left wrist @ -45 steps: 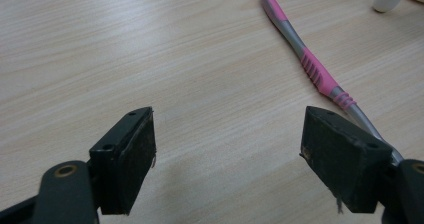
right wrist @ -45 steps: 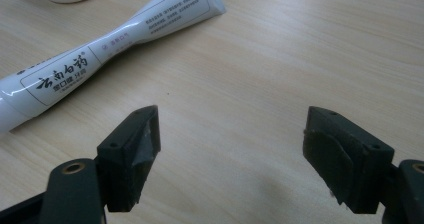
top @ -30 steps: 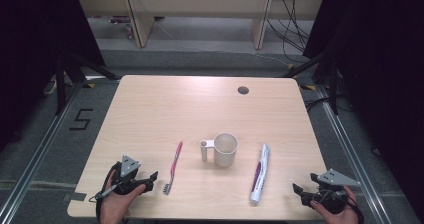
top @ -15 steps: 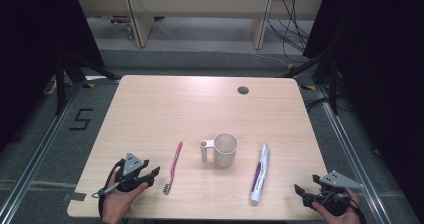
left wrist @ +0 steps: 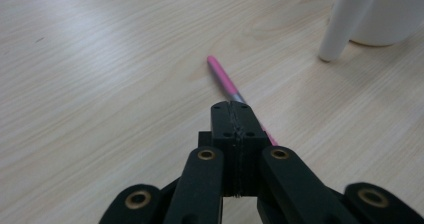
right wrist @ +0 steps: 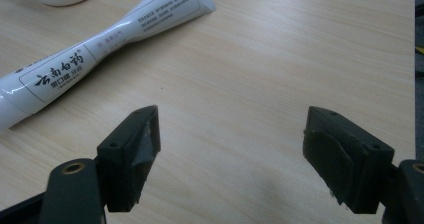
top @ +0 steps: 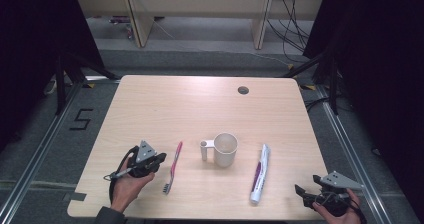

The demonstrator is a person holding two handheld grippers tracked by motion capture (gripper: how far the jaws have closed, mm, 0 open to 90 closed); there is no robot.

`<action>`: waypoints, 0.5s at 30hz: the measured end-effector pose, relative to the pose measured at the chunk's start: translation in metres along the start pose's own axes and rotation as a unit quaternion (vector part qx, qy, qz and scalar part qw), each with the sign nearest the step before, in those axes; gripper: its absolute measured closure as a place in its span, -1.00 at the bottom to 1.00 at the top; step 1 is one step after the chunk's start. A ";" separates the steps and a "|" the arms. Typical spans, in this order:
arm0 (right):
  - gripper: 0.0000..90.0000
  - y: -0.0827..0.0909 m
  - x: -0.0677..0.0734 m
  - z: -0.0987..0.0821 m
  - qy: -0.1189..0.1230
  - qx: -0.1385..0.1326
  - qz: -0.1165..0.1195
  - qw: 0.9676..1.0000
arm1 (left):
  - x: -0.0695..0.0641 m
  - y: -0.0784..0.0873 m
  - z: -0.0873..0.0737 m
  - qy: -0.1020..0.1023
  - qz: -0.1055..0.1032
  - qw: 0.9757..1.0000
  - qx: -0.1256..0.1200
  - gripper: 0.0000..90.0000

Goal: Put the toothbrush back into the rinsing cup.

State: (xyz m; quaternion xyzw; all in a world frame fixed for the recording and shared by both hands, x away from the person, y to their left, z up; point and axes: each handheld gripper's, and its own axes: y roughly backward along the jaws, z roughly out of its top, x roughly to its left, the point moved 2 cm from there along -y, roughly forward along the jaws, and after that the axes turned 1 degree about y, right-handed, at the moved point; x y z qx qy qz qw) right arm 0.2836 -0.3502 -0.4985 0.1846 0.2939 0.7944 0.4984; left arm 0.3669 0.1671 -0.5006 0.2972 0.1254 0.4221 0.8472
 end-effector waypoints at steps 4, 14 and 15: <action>-0.47 -0.001 0.000 0.000 0.003 -0.001 0.001 1.000 | -0.003 -0.013 0.012 -0.003 -0.016 1.000 -0.002 0.99; -0.47 -0.002 0.001 0.000 -0.006 0.002 0.008 1.000 | -0.006 -0.045 0.029 -0.031 -0.022 0.999 0.026 0.99; -0.47 -0.002 0.002 0.000 -0.011 0.003 0.008 1.000 | -0.007 -0.048 0.030 -0.030 -0.026 0.999 0.026 0.99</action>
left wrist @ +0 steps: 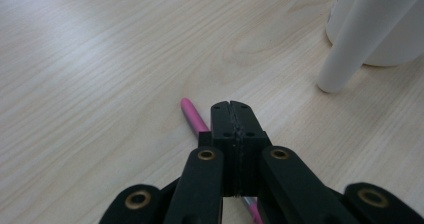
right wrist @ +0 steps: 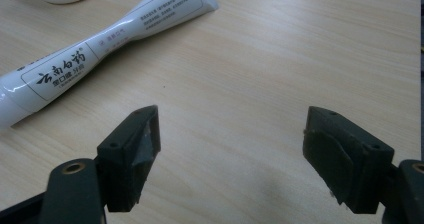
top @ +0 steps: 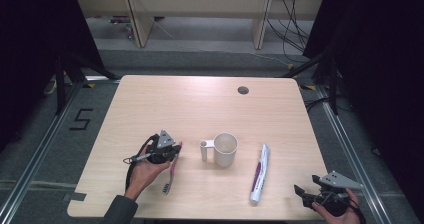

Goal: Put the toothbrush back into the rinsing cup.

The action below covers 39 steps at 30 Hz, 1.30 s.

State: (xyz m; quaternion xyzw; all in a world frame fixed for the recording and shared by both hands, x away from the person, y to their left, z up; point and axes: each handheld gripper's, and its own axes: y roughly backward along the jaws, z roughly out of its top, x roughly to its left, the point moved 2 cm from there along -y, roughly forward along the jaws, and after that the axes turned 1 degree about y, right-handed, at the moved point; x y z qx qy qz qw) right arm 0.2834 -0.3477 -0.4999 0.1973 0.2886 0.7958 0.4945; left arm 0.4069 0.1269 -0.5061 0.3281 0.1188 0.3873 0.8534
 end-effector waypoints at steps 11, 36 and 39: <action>-0.47 0.000 0.001 0.000 -0.002 0.008 0.003 1.000 | 0.009 -0.018 0.001 -0.011 0.001 0.999 0.045 0.99; -0.47 -0.001 -0.002 -0.001 0.024 0.007 0.000 1.000 | 0.027 0.036 -0.058 0.040 0.011 0.997 0.065 0.96; -0.47 -0.001 -0.001 -0.001 0.021 0.008 0.001 1.000 | 0.022 0.046 -0.064 0.036 0.008 0.997 0.064 0.95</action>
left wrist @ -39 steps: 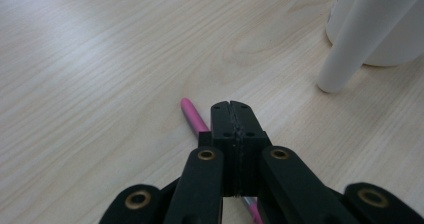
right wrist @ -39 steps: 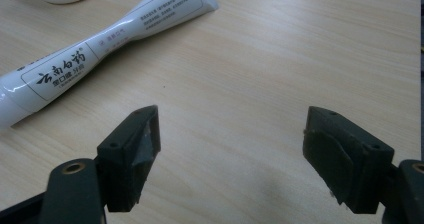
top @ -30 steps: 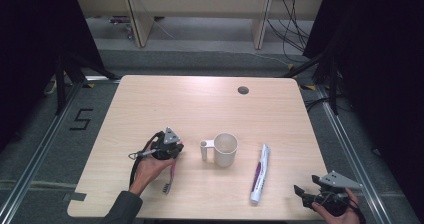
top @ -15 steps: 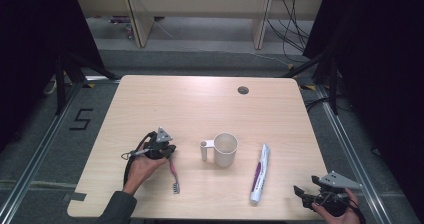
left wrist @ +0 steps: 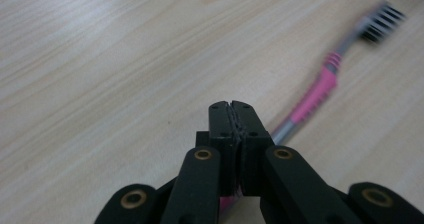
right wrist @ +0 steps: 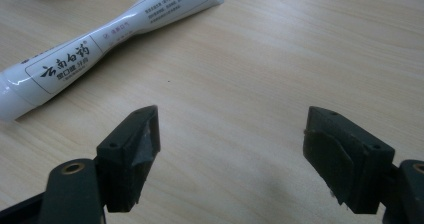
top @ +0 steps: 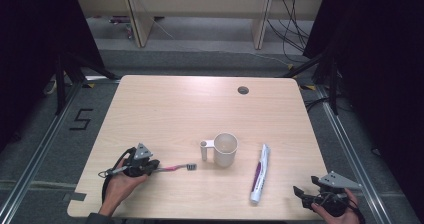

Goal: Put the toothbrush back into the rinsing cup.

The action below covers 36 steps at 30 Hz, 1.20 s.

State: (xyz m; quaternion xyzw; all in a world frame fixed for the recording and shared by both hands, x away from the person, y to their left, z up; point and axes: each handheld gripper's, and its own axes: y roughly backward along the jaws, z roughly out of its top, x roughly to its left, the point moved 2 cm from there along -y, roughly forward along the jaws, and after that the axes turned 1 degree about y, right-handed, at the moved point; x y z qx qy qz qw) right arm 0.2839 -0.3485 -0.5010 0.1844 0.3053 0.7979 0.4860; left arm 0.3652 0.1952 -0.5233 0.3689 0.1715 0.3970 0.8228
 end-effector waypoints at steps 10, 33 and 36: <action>-0.48 0.000 0.001 0.000 -0.001 0.000 0.001 1.000 | -0.016 0.015 -0.012 -0.013 -0.009 1.000 0.000 0.95; -0.48 0.000 0.003 -0.001 -0.017 0.006 0.005 1.000 | -0.036 0.005 0.033 -0.040 -0.022 0.996 0.080 0.55; -0.48 0.001 0.003 -0.001 -0.016 0.004 0.006 1.000 | -0.038 0.000 0.041 -0.053 -0.021 0.994 0.095 0.55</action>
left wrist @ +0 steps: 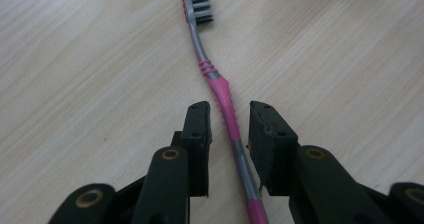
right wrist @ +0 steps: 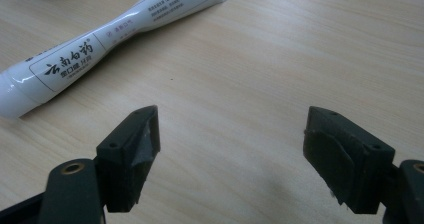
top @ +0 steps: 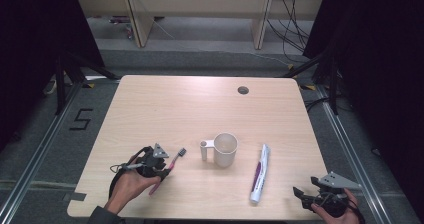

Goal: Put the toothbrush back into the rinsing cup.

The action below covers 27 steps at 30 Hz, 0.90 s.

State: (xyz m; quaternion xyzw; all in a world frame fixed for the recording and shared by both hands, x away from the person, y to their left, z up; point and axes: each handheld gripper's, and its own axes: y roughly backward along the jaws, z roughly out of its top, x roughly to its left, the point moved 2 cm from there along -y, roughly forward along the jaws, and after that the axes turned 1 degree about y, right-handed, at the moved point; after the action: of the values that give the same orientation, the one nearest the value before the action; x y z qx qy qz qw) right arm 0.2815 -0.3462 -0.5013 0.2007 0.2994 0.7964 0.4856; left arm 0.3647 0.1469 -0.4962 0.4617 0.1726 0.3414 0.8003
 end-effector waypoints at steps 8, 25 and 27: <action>-0.47 0.000 -0.001 0.000 0.009 0.004 0.003 1.000 | 0.002 -0.011 0.010 0.000 -0.003 0.999 0.050 0.60; -0.47 0.001 0.002 -0.001 -0.008 0.010 0.005 1.000 | 0.006 -0.023 0.028 0.000 -0.017 0.994 0.112 0.79; -0.47 0.001 0.001 -0.001 -0.001 0.006 0.005 1.000 | 0.006 -0.024 0.030 0.001 -0.020 0.993 0.120 0.79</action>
State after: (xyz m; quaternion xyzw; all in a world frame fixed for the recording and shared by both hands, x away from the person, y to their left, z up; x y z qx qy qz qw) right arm 0.2800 -0.3454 -0.5014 0.2060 0.3031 0.7965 0.4809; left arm 0.3956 0.1246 -0.5012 0.5504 0.2219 0.3030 0.7457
